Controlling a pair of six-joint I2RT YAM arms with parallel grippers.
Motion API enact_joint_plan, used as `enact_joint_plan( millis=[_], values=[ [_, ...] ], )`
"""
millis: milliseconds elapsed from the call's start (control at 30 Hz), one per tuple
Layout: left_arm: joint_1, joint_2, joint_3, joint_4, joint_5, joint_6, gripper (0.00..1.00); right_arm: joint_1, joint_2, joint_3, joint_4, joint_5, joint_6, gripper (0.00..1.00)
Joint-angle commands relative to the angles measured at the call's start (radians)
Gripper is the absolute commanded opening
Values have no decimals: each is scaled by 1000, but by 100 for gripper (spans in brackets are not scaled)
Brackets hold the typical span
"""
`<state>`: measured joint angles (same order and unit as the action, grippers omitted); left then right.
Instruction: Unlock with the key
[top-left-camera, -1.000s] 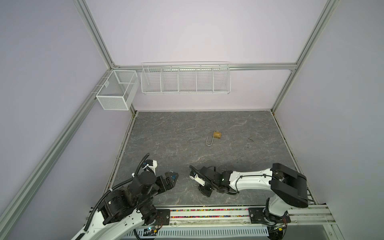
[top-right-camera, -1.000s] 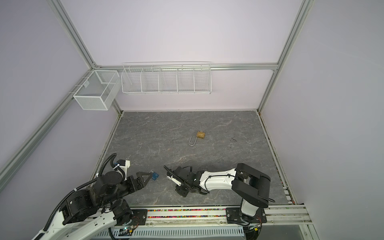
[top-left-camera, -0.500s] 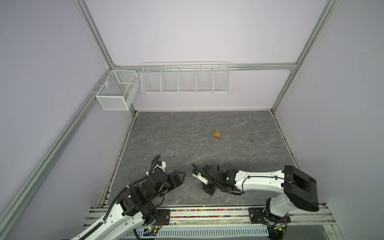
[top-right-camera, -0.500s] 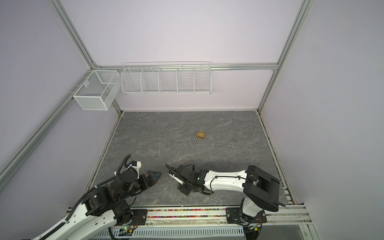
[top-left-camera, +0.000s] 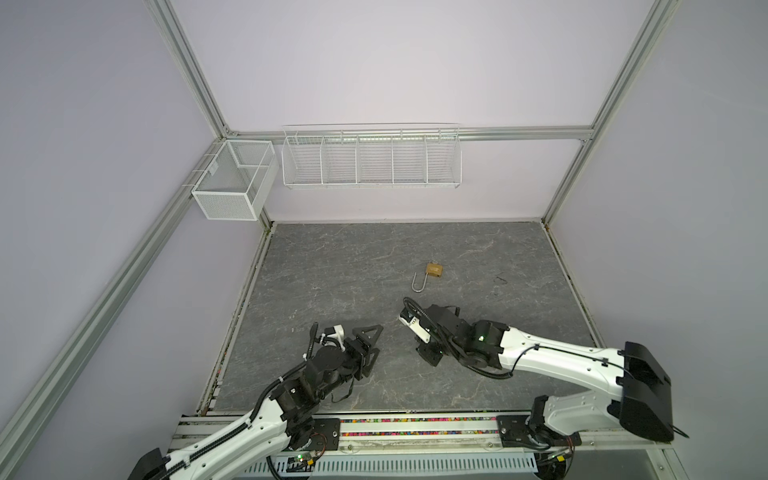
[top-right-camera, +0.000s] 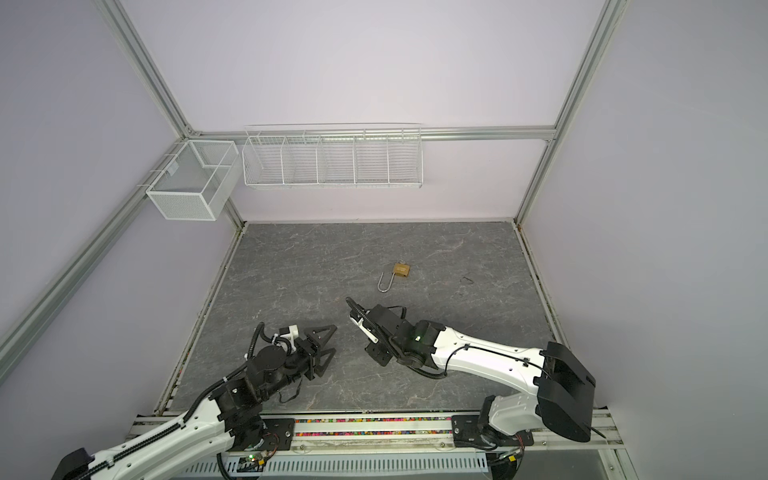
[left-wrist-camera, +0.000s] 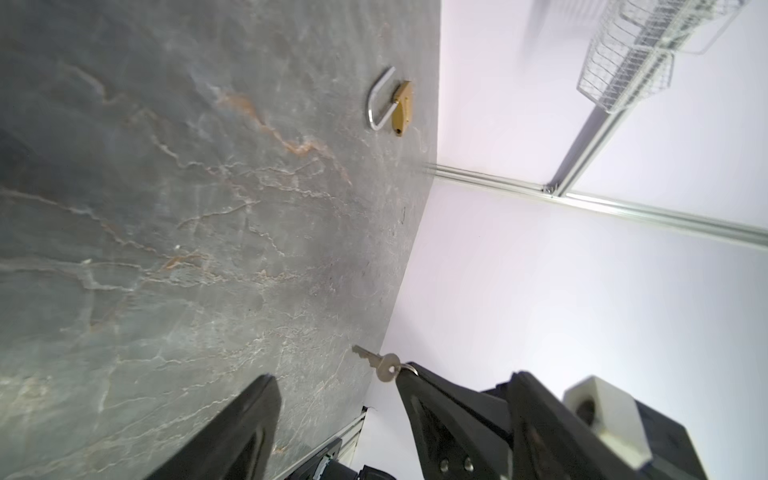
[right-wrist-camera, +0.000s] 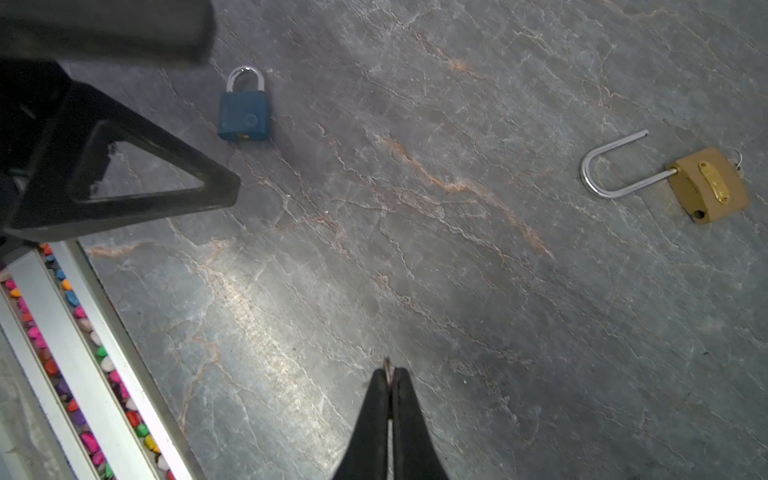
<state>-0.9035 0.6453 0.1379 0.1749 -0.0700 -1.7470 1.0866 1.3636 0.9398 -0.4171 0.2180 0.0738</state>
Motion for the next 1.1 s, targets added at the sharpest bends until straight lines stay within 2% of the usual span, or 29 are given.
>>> enact_joint_plan(
  millis=[0, 133, 233, 467, 800, 1067],
  values=[
    [-3, 102, 49, 200, 31, -153, 83, -10, -5, 33, -32, 25, -28, 7],
    [-4, 253, 131, 282, 89, -180, 80, -14, 2, 55, -37, 53, -21, 7],
    [-6, 320, 141, 364, 97, -229, 70, -17, -1, 63, -39, 79, -9, 7],
    [-9, 438, 228, 403, 151, -258, 51, -21, 22, 109, -61, 159, 15, 7],
    [-31, 450, 221, 404, 107, -292, 51, -36, 4, 142, -71, 213, 30, 7],
    [-62, 602, 244, 596, 93, -339, 50, -37, -2, 166, -64, 202, 38, 7]
  ],
)
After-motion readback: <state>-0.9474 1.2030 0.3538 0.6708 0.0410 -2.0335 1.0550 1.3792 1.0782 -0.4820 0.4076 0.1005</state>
